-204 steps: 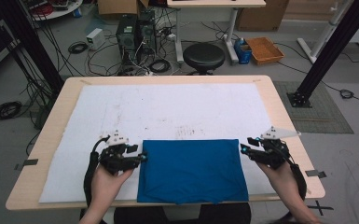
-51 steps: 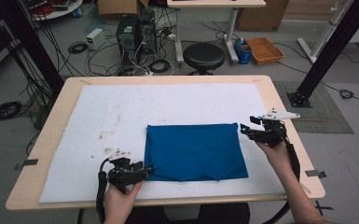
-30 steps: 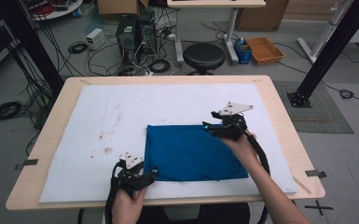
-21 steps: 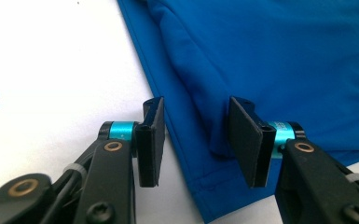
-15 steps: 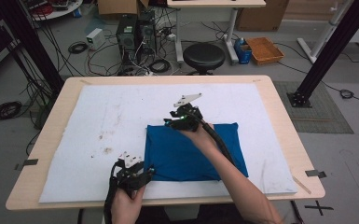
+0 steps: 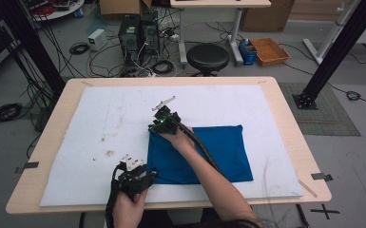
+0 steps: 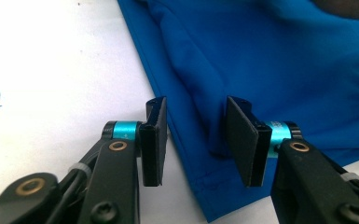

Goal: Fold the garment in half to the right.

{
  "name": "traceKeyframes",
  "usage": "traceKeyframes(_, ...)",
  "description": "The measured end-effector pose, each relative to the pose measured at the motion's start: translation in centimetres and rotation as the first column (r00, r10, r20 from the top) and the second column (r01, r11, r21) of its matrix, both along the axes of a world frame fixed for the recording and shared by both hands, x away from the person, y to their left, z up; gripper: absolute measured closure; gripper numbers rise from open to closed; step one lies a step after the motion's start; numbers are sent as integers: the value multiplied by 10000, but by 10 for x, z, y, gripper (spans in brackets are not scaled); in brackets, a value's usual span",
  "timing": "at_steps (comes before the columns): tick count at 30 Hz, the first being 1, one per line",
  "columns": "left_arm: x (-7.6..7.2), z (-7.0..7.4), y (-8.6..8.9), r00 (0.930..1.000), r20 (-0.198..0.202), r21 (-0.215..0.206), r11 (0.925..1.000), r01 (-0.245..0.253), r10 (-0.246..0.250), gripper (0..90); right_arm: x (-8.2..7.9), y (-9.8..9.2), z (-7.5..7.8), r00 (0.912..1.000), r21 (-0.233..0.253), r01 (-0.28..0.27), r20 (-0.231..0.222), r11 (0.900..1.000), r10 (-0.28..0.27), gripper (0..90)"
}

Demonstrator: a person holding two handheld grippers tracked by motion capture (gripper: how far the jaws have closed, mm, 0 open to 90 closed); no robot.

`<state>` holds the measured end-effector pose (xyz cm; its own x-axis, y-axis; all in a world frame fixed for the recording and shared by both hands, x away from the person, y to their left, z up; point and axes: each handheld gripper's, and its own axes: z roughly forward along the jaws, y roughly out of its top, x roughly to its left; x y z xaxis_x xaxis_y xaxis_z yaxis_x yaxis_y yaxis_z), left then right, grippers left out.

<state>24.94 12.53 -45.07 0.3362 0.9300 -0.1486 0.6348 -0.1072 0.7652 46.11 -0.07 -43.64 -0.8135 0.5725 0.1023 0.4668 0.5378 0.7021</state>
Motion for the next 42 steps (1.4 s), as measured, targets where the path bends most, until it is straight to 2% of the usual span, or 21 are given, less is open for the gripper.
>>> traceKeyframes(3, 0, 0, 0, 10000, 2, -12, 10000, -19, 19, 595, 2, 7, -5, 10000, -409, 15, -1, 9992, -15, 705)
traceKeyframes(8, 0, 0, 0, 10000, -3, 26, 10000, 21, -21, 598, 1, 11, -6, 9992, -437, -298, 271, 9986, 310, 855)
traceKeyframes(10, 0, 1, 1, 9999, -2, -36, 9999, 135, -135, 632, 0, 10, -4, 9987, -553, -279, 408, 9981, 302, 874)
traceKeyframes(11, 0, 1, 1, 9999, -2, -36, 9999, 135, -135, 679, 0, 10, -3, 9985, -531, -299, 443, 9981, 323, 875)
traceKeyframes(12, 0, 1, 0, 9998, -21, -94, 9998, 195, -195, 679, 0, 10, -3, 9985, -531, -299, 443, 9981, 323, 875)
traceKeyframes(14, 0, 2, -3, 9995, 16, 12, 9995, 326, -326, 742, -2, 7, 3, 9981, -308, -299, 534, 9991, 315, 875)
traceKeyframes(20, -2, 7, -4, 9988, 296, -39, 9993, 383, -381, 835, -7, -2, 21, 9960, 96, -477, 764, 9988, 468, 875)
traceKeyframes(22, -3, 12, -5, 9979, 444, -14, 9988, 481, -480, 847, -8, -7, 27, 9951, 258, -558, 836, 9981, 535, 874)
traceKeyframes(23, -4, 16, -8, 9959, 659, 112, 9980, 618, -624, 851, -9, -11, 30, 9948, 304, -565, 867, 9979, 537, 874)
traceKeyframes(25, -6, 20, -13, 9934, 835, 284, 9967, 763, -785, 876, -11, -19, 37, 9940, 523, -594, 954, 9969, 542, 875)
traceKeyframes(28, -6, 22, -17, 9921, 877, 417, 9954, 857, -891, 883, -12, -28, 44, 9938, 739, -548, 1003, 9958, 472, 875)
traceKeyframes(30, -7, 22, -19, 9922, 813, 493, 9946, 908, -946, 881, -12, -40, 50, 9942, 960, -502, 999, 9941, 406, 875)
traceKeyframes(31, -10, 21, -14, 9927, 1039, 557, 9969, 558, -614, 843, -13, -43, 51, 9948, 1012, -463, 948, 9938, 367, 875)
traceKeyframes(32, -11, 21, -10, 9933, 1124, 500, 9985, 224, -279, 711, -13, -45, 51, 9946, 1022, -467, 966, 9937, 368, 875)
traceKeyframes(33, -11, 21, -6, 9931, 1165, 351, 9993, 120, -161, 646, -13, -47, 51, 9945, 1045, -473, 979, 9934, 370, 875)
traceKeyframes(34, -12, 21, -2, 9926, 1209, 163, 9999, 29, -48, 621, -13, -48, 51, 9945, 1067, -500, 964, 9930, 397, 875)
traceKeyframes(36, -9, 19, 1, 9952, 976, 193, 9998, 16, -35, 493, -13, -49, 50, 9947, 1086, -459, 964, 9930, 354, 874)
traceKeyframes(38, -7, 17, 0, 9963, 849, 178, 9998, 91, -106, 497, -13, -49, 51, 9948, 1116, -471, 950, 9926, 365, 874)
traceKeyframes(39, -3, 13, -4, 9982, 568, 252, 9996, 152, -166, 497, -13, -49, 51, 9944, 1095, -509, 973, 9927, 403, 874)
traceKeyframes(42, 0, 11, -9, 9983, 546, 687, 9975, 167, -205, 538, -14, -50, 53, 9939, 1065, -492, 1039, 9931, 381, 874)
